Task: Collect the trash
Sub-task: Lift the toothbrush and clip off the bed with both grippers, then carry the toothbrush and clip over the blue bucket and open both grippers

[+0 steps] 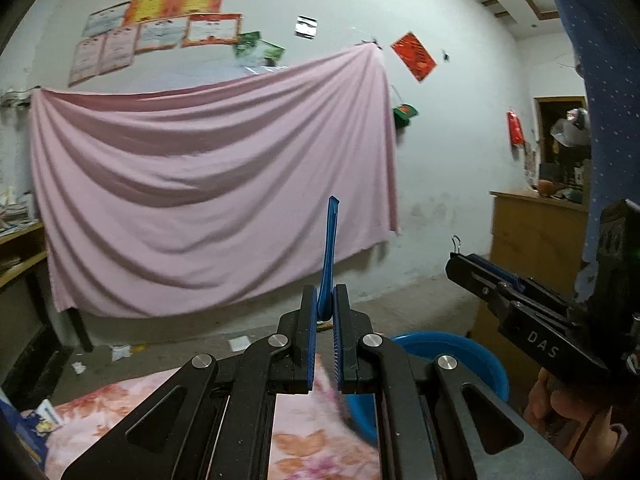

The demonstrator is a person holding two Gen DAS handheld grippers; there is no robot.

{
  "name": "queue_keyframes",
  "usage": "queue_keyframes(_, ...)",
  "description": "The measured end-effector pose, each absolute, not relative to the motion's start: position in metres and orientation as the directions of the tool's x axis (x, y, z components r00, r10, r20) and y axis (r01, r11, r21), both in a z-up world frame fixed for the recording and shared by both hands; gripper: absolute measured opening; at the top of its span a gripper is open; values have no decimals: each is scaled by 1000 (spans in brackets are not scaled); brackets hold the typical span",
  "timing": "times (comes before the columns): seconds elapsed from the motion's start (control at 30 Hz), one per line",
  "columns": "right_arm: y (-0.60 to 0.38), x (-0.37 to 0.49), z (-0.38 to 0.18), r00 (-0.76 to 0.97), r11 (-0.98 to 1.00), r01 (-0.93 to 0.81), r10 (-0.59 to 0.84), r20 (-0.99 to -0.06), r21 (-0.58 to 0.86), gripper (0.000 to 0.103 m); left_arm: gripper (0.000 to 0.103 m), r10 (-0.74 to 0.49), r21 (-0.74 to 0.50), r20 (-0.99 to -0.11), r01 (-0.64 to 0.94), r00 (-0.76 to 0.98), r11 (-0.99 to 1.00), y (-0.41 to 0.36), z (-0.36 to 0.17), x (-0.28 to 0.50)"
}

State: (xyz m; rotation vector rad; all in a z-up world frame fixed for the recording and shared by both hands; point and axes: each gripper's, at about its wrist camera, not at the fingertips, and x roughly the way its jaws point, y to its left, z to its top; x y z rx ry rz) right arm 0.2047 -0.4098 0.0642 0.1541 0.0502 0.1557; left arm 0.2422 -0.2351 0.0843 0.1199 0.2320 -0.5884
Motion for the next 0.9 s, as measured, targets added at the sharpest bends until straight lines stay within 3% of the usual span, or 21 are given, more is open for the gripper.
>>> queue_keyframes(0.27, -466, 198, 46, 988, 969, -11, 48, -145, 246, 27, 5, -558, 45, -376, 617, 739, 786, -299, 75, 257)
queue_keyframes(0.43, -492, 208, 35, 958, 952, 109, -24, -287, 285, 27, 5, -564, 29, -447, 641, 695, 767, -327, 62, 262)
queue_keyframes(0.63, -511, 219, 18, 914, 930, 155, -6, -406, 334, 27, 5, -565, -14, -518, 653, 643, 757, -349, 51, 275)
queue_keyframes(0.9, -523, 225, 9, 885, 911, 176, 20, -466, 373, 27, 5, -573, -83, -594, 665, 565, 742, -353, 32, 291)
